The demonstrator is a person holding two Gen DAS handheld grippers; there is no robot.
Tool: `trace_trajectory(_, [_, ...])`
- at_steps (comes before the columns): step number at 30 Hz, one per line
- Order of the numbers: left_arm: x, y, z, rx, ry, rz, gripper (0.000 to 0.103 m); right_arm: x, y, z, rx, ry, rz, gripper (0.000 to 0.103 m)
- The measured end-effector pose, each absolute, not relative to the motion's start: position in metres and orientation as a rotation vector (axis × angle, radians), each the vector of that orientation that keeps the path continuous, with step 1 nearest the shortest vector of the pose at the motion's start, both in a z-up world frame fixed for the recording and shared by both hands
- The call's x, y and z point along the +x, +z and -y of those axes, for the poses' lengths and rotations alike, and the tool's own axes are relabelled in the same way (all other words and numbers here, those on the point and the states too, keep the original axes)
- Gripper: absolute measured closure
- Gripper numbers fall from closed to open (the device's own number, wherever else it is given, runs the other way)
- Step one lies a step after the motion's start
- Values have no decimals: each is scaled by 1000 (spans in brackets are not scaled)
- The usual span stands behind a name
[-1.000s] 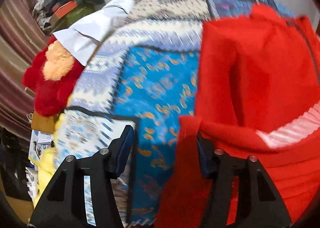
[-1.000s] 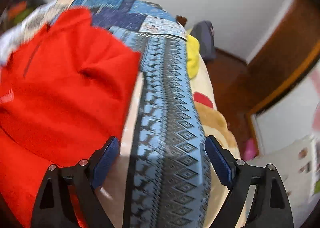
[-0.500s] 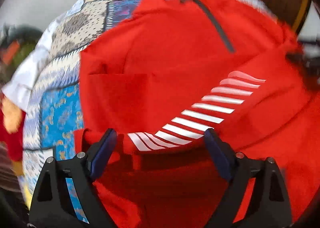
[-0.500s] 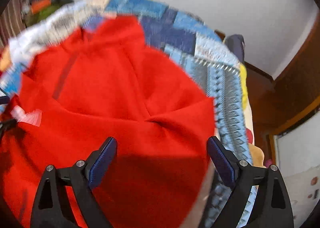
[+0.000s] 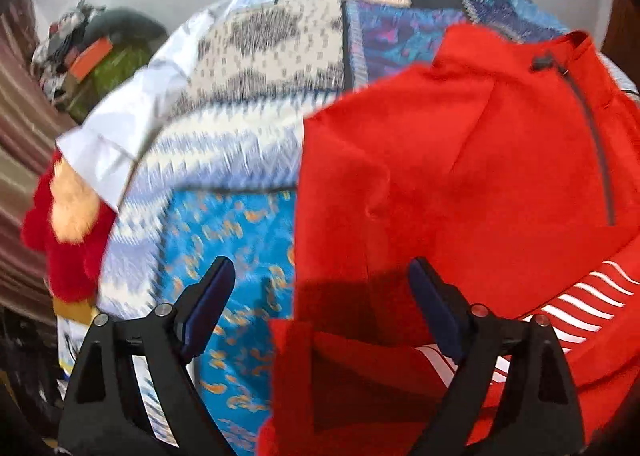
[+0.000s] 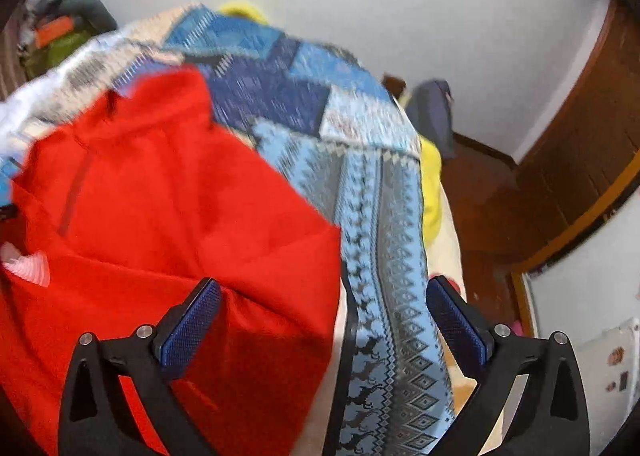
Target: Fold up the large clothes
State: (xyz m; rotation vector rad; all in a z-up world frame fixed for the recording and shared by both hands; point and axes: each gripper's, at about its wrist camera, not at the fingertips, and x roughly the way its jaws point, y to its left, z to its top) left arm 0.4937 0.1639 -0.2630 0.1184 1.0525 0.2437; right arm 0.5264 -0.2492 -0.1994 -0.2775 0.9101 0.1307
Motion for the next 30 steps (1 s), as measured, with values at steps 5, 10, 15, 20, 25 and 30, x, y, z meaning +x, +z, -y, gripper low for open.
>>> trace_trajectory(5, [513, -231, -151, 99, 112, -1027, 12, 539, -167, 239, -144, 287, -913, 0])
trace_trajectory(10, [554, -221, -131, 61, -6, -1012, 1, 574, -161, 214, -46, 366, -940, 0])
trace_trajectory(15, [595, -227, -111, 53, -45, -998, 1, 621, -189, 186, 19, 417, -1054, 0])
trace_trajectory(20, [627, -244, -98, 44, -29, -1007, 1, 653, -218, 158, -6, 395, -1089, 0])
trace_trajectory(25, [649, -262, -93, 11, -27, -1040, 1, 676, -234, 137, 0, 407, -1091, 0])
trace_trajectory(30, [657, -270, -97, -96, 3, -1017, 30, 678, -247, 126, -17, 402, -1070, 14])
